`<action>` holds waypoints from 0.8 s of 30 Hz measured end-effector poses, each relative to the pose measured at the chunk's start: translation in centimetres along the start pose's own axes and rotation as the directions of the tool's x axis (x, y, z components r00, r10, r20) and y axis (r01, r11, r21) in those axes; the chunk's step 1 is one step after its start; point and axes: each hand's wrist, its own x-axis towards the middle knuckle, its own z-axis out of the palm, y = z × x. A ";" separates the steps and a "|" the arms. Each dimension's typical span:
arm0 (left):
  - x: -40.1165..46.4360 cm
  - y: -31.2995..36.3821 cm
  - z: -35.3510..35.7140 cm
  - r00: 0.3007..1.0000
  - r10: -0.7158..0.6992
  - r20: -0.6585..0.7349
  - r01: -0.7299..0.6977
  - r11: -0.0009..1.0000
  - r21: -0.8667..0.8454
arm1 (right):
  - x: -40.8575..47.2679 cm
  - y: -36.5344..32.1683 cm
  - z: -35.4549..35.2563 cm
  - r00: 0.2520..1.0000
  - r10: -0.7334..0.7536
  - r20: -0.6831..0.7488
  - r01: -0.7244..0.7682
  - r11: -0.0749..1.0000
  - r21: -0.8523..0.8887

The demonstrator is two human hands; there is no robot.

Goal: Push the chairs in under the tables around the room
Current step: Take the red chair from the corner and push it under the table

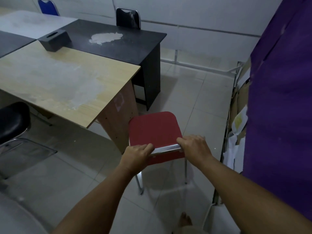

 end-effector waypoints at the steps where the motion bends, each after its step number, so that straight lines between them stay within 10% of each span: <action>1: 0.7 0.3 0.3 1.000 -0.004 -0.003 0.004 1.000 0.008 | 0.2 0.8 0.0 1.000 -0.002 -0.009 0.002 1.000 0.004; 24: 17.6 2.4 6.0 0.973 -0.230 0.018 0.227 0.969 0.095 | 12.9 16.5 1.9 0.989 0.147 0.003 -0.147 0.988 -0.041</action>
